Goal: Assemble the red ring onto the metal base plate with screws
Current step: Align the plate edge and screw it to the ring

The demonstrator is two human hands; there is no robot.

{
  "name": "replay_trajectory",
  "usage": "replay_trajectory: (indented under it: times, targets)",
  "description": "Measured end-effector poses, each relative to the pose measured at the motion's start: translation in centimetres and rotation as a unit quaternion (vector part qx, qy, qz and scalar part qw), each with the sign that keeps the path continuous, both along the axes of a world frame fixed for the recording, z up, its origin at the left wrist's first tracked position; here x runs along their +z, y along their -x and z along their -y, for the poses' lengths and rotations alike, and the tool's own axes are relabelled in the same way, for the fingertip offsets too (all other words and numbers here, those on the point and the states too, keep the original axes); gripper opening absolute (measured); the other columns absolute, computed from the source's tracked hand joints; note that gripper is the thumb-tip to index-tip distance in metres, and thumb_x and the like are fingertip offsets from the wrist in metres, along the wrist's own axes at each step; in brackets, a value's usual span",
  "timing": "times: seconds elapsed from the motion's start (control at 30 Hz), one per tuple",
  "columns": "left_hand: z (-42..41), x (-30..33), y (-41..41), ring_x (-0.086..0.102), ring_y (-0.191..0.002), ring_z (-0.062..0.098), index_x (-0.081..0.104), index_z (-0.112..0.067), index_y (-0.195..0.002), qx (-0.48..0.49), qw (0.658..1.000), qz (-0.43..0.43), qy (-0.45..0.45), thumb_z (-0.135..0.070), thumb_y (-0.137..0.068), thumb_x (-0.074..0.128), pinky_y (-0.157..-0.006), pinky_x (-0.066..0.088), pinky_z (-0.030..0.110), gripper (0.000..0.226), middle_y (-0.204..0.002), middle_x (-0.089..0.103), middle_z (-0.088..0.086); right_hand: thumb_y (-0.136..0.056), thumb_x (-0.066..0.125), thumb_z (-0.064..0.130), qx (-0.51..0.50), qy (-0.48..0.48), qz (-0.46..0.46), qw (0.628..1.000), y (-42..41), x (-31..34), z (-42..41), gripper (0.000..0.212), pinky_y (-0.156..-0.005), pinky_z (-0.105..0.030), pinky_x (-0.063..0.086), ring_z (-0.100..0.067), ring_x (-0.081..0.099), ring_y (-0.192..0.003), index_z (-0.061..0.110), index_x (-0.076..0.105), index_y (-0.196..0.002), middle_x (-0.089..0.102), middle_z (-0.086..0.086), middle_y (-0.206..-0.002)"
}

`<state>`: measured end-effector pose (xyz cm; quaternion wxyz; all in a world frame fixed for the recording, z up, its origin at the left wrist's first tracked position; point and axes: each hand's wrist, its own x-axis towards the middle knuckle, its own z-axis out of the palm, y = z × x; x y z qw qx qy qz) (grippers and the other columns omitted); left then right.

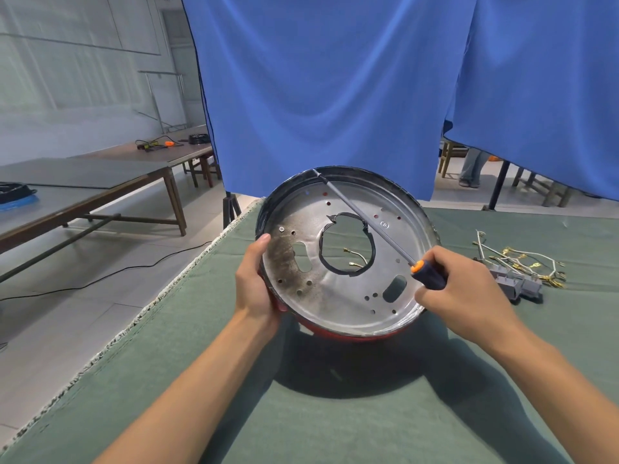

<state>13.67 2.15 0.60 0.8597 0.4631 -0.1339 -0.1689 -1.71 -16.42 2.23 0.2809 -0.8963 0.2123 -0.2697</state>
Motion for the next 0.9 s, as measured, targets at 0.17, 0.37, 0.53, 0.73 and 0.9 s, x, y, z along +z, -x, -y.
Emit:
replay_trajectory:
  times: [0.17,0.37,0.53,0.73,0.9]
  targets:
    - [-0.1,0.2,0.1,0.037,-0.041,0.020,0.060,-0.019,-0.051,0.007,0.998,0.010,-0.067,-0.046,-0.071,0.055,-0.044,0.023,0.026,0.034,-0.049,0.048,0.002,-0.068,0.067,0.004,-0.006,0.011,-0.004,1.000,0.3,0.4,0.4,0.026,-0.061,-0.034,0.044,-0.016,0.054,-0.068,0.026,0.056,-0.075,0.061,0.007,-0.072]
    - [-0.2,0.1,0.1,0.035,-0.029,0.012,0.062,-0.018,-0.053,-0.015,0.997,0.011,-0.081,-0.036,-0.083,0.048,-0.032,0.017,0.015,0.038,-0.041,0.049,-0.004,-0.068,0.069,0.002,-0.020,0.007,0.028,0.999,0.5,0.6,0.9,0.027,-0.055,-0.029,0.039,-0.010,0.053,-0.064,0.026,0.057,-0.074,0.059,0.011,-0.066]
    - [-0.3,-0.1,0.0,0.038,-0.036,0.014,0.060,-0.011,-0.067,-0.024,0.994,-0.002,-0.108,-0.029,-0.074,0.045,-0.037,0.015,0.018,0.025,-0.049,0.051,0.001,-0.072,0.069,0.005,-0.039,-0.003,0.064,0.997,0.5,0.9,1.3,0.025,-0.054,-0.029,0.039,-0.013,0.052,-0.062,0.026,0.054,-0.070,0.058,0.008,-0.064]
    - [-0.1,0.1,0.7,0.041,-0.051,0.021,0.058,-0.009,-0.092,0.006,0.996,-0.017,-0.086,-0.031,-0.066,0.050,-0.047,0.020,0.025,0.035,-0.069,0.053,0.009,-0.068,0.071,0.004,-0.032,-0.005,0.043,0.999,0.5,1.0,0.6,0.025,-0.050,-0.019,0.036,-0.004,0.051,-0.061,0.025,0.058,-0.071,0.058,0.011,-0.063]
    - [-0.1,0.1,0.7,0.041,-0.030,0.010,0.060,-0.011,-0.065,0.007,0.999,-0.017,-0.051,-0.029,-0.085,0.048,-0.030,0.024,0.013,0.030,-0.044,0.053,-0.004,-0.068,0.071,0.004,-0.024,-0.014,0.015,0.999,0.5,1.0,0.4,0.021,-0.050,-0.022,0.035,-0.007,0.049,-0.059,0.021,0.060,-0.074,0.057,0.007,-0.063]
